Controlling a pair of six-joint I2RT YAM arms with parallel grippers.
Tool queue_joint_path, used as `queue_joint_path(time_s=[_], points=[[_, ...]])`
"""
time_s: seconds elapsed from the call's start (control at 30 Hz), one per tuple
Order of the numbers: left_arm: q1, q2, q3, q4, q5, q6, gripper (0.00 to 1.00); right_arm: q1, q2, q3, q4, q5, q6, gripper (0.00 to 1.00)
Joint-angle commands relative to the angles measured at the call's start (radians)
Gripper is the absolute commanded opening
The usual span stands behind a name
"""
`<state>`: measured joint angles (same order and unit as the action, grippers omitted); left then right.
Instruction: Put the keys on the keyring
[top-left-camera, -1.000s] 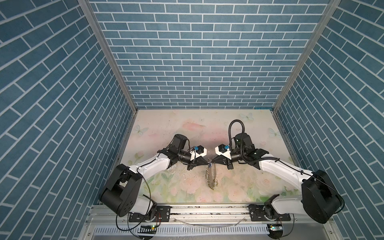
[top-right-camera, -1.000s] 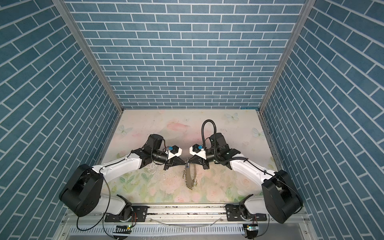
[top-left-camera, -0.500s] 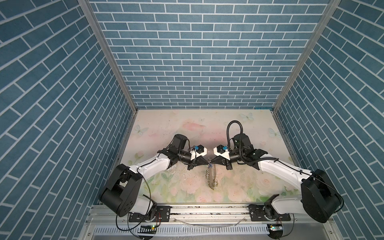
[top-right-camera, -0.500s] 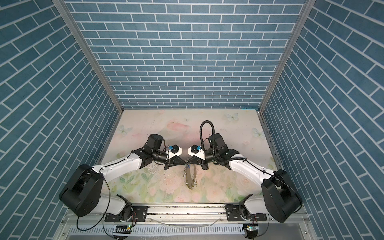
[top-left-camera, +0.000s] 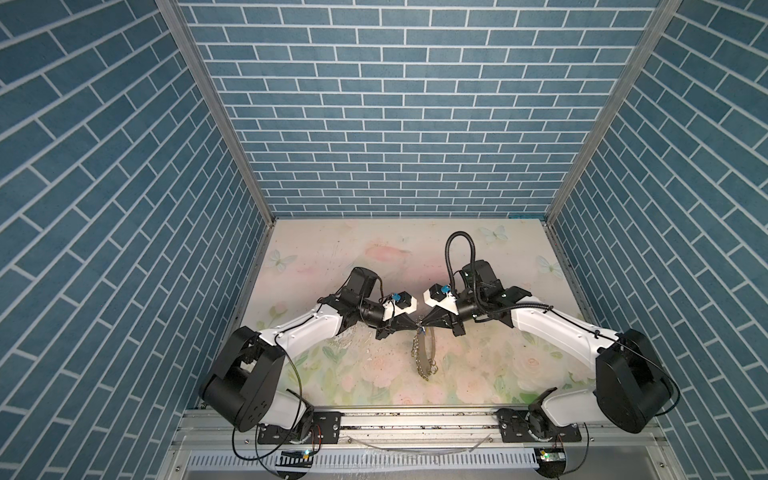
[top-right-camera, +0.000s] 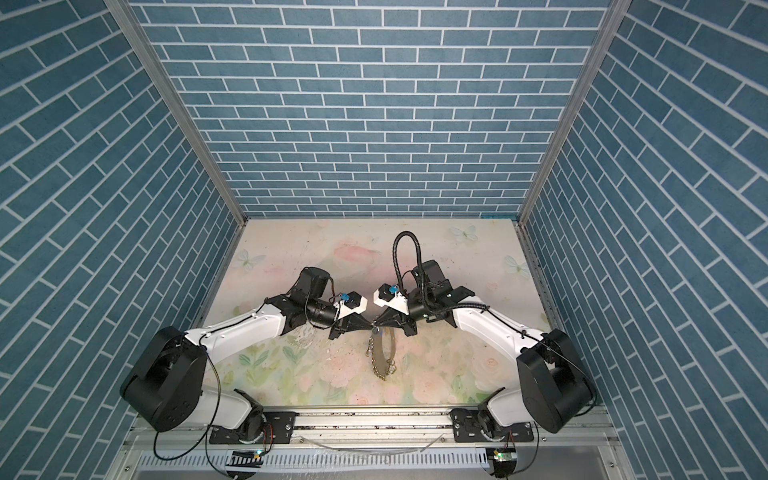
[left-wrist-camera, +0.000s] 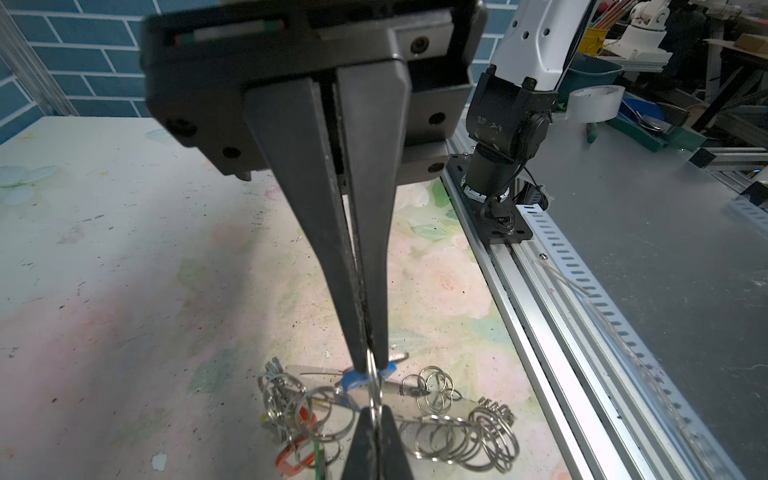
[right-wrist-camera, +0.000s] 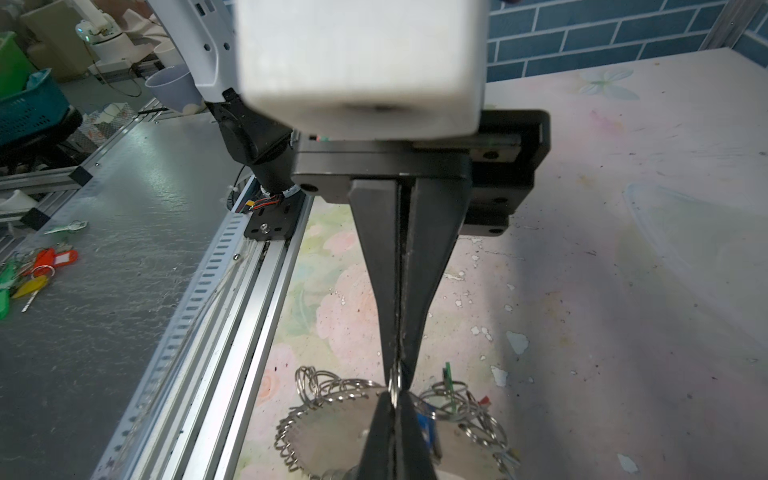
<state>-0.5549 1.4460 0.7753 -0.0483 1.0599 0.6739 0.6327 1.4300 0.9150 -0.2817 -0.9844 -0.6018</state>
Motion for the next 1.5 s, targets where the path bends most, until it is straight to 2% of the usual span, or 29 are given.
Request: queue_joint_path(time_s=[0.0, 0.53, 0.97, 1.23, 1.47], points=[[-0.027, -0.022, 0.002, -0.015, 0.027, 0.074, 0.0, 0.006, 0.021, 0.086, -0.088, -0.095, -0.128, 0.0], [-0.072, -0.06, -0.009, 0.018, 0.057, 0.138, 0.0, 0.009, 0.086, 0.201, -0.319, -0.148, -0.304, 0.0], [-0.109, -0.036, 0.031, -0.006, 0.059, 0.176, 0.0, 0.025, 0.097, 0.196, -0.313, -0.094, -0.302, 0.06], [-0.114, -0.033, 0.012, 0.068, 0.061, 0.134, 0.0, 0.027, 0.103, 0.193, -0.306, -0.098, -0.293, 0.08], [-0.114, -0.026, -0.044, 0.297, 0.041, 0.006, 0.0, 0.039, 0.089, 0.153, -0.272, -0.094, -0.27, 0.1]])
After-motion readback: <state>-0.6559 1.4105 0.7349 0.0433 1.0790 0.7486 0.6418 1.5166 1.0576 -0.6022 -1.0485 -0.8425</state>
